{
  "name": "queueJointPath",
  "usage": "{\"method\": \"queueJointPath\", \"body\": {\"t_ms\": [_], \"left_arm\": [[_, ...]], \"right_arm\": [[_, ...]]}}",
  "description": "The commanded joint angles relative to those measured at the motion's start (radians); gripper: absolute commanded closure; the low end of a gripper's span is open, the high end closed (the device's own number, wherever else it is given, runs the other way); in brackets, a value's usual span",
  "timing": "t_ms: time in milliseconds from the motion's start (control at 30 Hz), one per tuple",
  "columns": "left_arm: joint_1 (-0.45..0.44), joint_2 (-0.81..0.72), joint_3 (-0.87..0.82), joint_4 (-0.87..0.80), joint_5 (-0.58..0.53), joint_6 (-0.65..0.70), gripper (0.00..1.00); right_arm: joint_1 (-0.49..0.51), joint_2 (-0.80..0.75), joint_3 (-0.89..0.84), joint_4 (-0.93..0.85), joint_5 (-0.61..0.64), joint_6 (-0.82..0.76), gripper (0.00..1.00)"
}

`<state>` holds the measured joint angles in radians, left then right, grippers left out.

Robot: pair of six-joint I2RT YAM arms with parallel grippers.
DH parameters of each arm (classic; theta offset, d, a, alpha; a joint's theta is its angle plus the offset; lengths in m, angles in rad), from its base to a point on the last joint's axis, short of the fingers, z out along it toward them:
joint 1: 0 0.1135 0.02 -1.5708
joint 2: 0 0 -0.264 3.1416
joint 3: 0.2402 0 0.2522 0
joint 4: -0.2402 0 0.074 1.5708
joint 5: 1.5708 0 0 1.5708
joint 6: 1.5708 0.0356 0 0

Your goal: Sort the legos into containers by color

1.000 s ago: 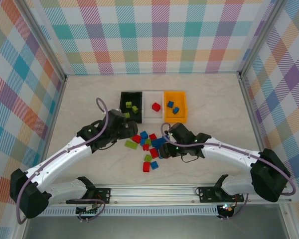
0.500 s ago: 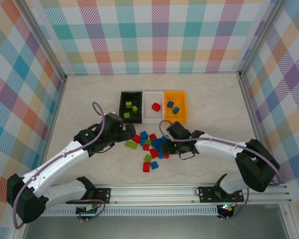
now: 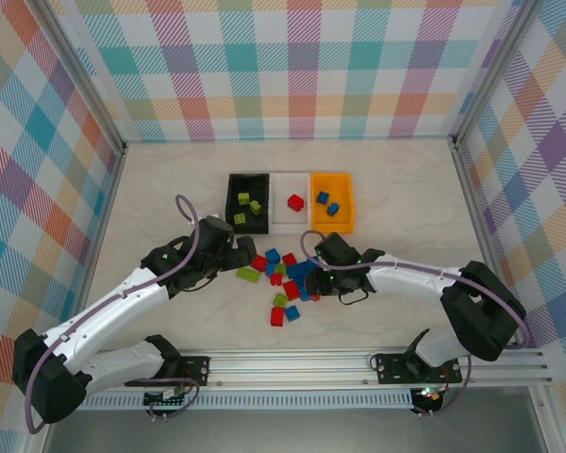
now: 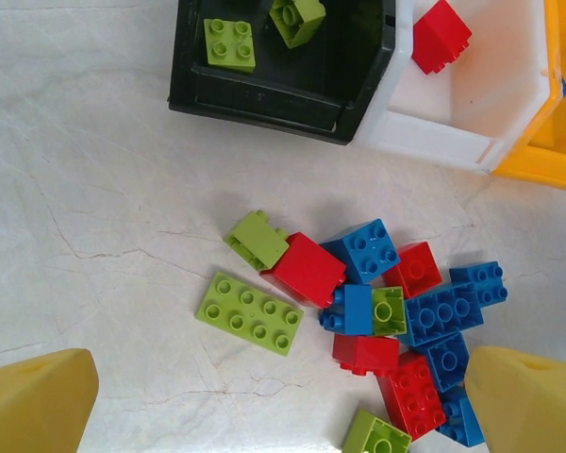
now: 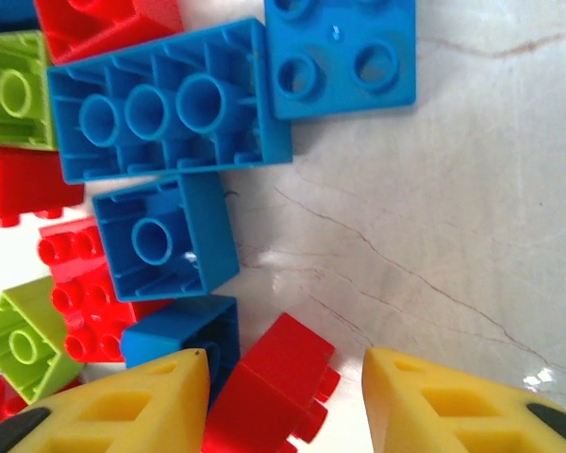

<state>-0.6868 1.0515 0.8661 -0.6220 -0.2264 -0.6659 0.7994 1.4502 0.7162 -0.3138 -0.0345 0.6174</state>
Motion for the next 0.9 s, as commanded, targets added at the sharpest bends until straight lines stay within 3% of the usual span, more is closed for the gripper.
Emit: {"method": "queueJointPath", "body": {"t_ms": [0, 333, 567, 667, 867], "left_arm": [[-0.008, -0.005, -0.013, 0.0, -0.022, -0.005, 0.0], [-0.008, 0.014, -0.017, 0.009, -0.008, -0.008, 0.0], [-0.008, 0.011, -0.024, 0.013, 0.011, -0.001, 0.0], [-0.011, 0.005, -0.039, 0.022, 0.035, 0.0, 0.0], [-0.027, -0.01, -0.068, 0.019, 0.056, -0.012, 0.0]], "right_arm": [[0.0, 0.0, -0.027, -0.017, -0.019, 0.003, 0.55], [-0.002, -0.063, -0.024, -0.08, 0.003, -0.037, 0.72], [-0.049, -0.144, 0.134, -0.167, 0.01, -0.135, 0.83], [-0.114, -0.071, 0.275, -0.148, -0.008, -0.187, 0.83], [-0.183, 0.267, 0.641, -0.102, -0.021, -0.236, 0.83]]}}
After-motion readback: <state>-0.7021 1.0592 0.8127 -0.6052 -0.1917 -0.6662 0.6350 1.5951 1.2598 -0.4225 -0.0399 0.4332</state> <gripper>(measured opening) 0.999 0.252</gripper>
